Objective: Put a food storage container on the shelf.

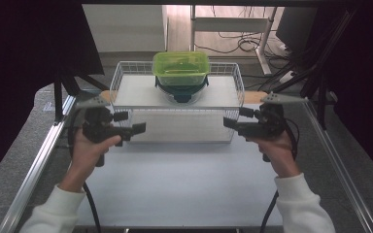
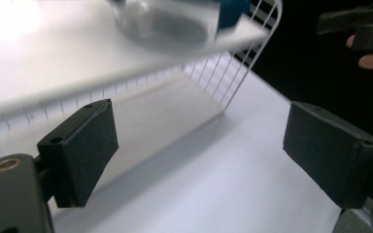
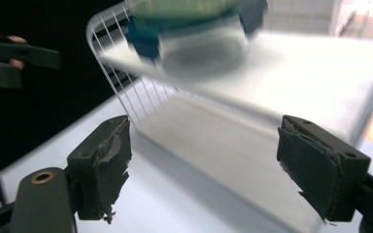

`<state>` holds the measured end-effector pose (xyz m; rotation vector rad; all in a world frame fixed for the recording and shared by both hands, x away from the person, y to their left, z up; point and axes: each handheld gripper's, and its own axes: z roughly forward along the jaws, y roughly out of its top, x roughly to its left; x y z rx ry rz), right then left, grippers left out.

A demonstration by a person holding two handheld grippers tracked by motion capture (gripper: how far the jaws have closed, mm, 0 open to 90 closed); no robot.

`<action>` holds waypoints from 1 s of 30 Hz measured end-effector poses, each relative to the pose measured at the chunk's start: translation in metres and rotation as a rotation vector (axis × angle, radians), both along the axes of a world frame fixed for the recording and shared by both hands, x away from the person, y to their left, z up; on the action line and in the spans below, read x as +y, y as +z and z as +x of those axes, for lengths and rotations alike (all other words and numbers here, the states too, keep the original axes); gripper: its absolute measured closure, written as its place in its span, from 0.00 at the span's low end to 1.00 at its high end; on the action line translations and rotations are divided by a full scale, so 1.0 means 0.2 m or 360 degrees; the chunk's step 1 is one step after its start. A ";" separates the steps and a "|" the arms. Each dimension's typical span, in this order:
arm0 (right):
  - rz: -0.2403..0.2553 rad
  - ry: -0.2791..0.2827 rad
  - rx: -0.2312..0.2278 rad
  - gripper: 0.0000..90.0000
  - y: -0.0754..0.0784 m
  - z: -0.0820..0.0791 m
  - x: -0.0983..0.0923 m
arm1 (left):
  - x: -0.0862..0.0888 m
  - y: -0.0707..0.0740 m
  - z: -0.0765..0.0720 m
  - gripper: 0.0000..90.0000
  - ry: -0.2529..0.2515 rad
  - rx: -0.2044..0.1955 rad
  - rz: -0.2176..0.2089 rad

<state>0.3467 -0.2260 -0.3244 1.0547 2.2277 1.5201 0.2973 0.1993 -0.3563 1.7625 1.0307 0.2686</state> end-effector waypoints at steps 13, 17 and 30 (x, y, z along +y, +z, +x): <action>-0.0184 -0.0044 0.0085 0.22 -0.47 -0.20 -0.06 | -0.05 -0.51 -0.18 0.16 0.0030 0.0177 0.0135; -0.0239 -0.0039 0.0146 0.22 -0.58 -0.20 -0.05 | -0.05 -0.62 -0.16 0.16 0.0040 0.0277 0.0187; -0.0231 -0.0075 0.0157 0.23 -0.69 -0.22 -0.07 | -0.12 -0.66 -0.11 0.16 0.0053 0.0258 0.0246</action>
